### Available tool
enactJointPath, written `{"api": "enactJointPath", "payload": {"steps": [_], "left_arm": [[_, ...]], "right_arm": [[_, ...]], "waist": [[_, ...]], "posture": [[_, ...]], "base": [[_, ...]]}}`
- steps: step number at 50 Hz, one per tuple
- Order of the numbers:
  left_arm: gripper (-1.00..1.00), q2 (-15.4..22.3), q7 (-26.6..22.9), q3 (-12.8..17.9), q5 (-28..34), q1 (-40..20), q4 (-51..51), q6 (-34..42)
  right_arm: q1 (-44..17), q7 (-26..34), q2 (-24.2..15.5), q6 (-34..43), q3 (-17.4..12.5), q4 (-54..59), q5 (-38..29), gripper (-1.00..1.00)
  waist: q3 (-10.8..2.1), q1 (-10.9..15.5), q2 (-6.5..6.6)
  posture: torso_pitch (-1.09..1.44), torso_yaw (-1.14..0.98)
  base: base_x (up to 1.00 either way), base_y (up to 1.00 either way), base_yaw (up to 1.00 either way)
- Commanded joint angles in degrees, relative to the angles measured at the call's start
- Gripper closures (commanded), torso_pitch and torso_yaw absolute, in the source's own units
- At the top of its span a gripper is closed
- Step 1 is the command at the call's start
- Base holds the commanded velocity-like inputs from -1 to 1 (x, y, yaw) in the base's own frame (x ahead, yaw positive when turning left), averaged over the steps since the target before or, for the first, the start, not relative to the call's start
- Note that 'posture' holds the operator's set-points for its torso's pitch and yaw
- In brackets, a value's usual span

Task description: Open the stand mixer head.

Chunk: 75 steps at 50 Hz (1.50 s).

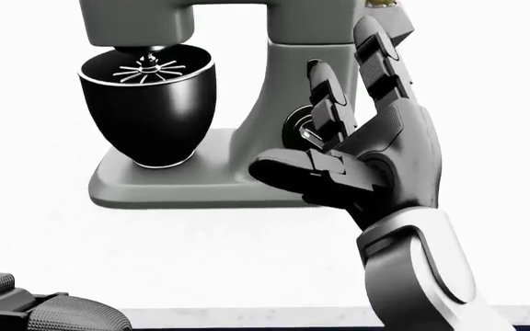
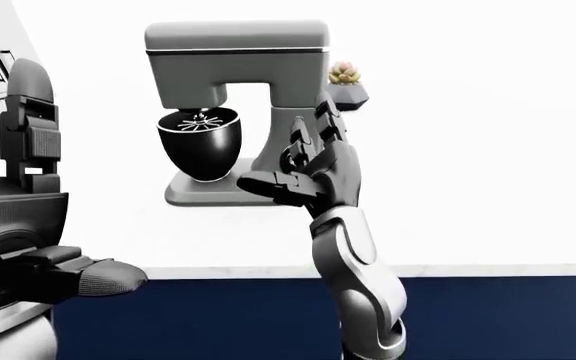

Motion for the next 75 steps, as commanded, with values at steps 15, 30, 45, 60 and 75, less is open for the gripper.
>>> {"api": "enactJointPath", "payload": {"steps": [15, 30, 45, 60, 75], "left_arm": [[-1.00, 0.1, -0.2, 0.3, 0.2, -1.0, -0.9, -0.9], [-1.00, -0.2, -0.5, 0.3, 0.5, -0.9, -0.9, -0.9], [-1.00, 0.1, -0.1, 0.3, 0.1, -1.2, -0.9, -0.8], [-1.00, -0.1, 0.0, 0.0, 0.3, -1.1, -0.9, -0.7], [-1.00, -0.4, -0.4, -0.1, 0.7, -0.7, -0.9, -0.8]], "right_arm": [[-2.5, 2.3, 0.2, -3.2, -0.2, 1.9, -1.4, -1.00], [-3.7, 3.3, 0.3, -4.3, -0.3, 4.3, -2.2, -1.00], [-4.4, 4.4, 0.3, -5.8, -0.5, 6.9, -3.0, -1.00], [-6.0, 6.0, 0.3, -8.2, -0.8, 11.2, -4.2, -1.00], [-7.3, 7.2, 0.1, -10.2, -1.1, 14.6, -5.0, -1.00]], "waist": [[-0.22, 0.0, 0.19], [-0.23, 0.0, 0.21], [-0.21, 0.0, 0.23], [-0.23, -0.1, 0.28], [-0.24, 0.0, 0.29]], "posture": [[-0.33, 0.00], [-0.33, 0.00], [-0.33, 0.00], [-0.33, 0.00], [-0.33, 0.00]], "base": [[0.00, 0.00, 0.00], [0.00, 0.00, 0.00], [0.00, 0.00, 0.00], [0.00, 0.00, 0.00], [0.00, 0.00, 0.00]]}}
